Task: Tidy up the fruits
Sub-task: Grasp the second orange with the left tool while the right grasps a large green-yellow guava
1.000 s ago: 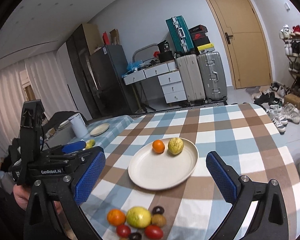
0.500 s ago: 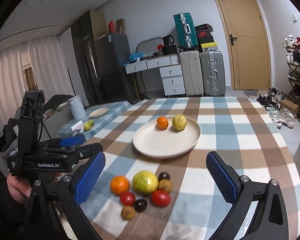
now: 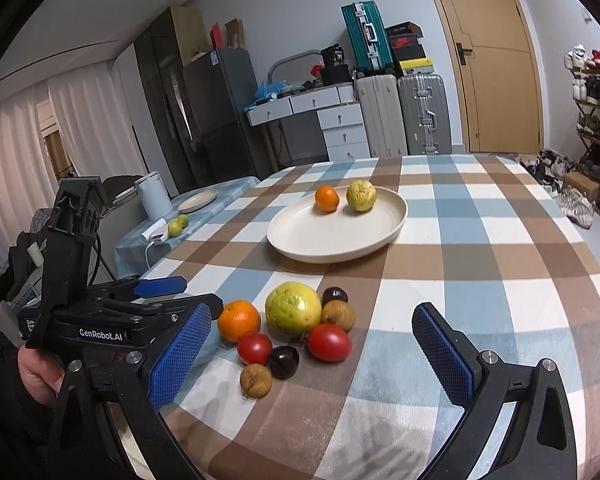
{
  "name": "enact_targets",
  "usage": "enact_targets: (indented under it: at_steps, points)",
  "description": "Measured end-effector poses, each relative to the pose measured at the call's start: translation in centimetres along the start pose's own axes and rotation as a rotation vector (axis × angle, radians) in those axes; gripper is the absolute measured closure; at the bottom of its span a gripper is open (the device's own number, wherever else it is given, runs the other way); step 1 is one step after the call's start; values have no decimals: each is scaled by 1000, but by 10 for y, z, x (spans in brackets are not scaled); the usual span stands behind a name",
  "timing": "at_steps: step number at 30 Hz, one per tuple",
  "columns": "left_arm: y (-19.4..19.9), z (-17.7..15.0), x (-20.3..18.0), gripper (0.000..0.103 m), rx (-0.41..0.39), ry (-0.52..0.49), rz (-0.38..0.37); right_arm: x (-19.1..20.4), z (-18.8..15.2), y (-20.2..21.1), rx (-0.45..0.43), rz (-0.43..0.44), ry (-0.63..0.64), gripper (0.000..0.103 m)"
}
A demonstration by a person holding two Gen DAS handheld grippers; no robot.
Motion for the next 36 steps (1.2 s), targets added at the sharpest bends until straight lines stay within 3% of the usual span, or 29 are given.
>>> enact_targets:
  at_steps: [8,17,20,22,25,36]
  points:
    - [-13,-1,7,2,19,67,-89,-9,-4,-9,12,-2,-22,0]
    - [-24,1,1,31,61,103,-224,-13,-7,-17,24,4,-40,0]
    - [-27,-2,-2,39,70,96,-232,-14,-8,-18,29,5,-42,0]
    - [-30,-3,-2,56,75,90,-232,-15,-8,-19,30,5,-43,0]
    - [-31,-4,1,67,73,94,-230,-14,-8,-19,30,5,-43,0]
    - [-26,-8,5,68,64,122,-281,-13,-8,-25,43,-6,-32,0]
Point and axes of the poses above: each gripper's, at about its wrist camera, not at the fingertips, and y roughly against the way its jaws point, x to its left, z to its top, the point moved 10 cm from there along -y, roughly the way its jaws point, and after that the axes turned 3 degrees about -z, right-handed, at the moved point
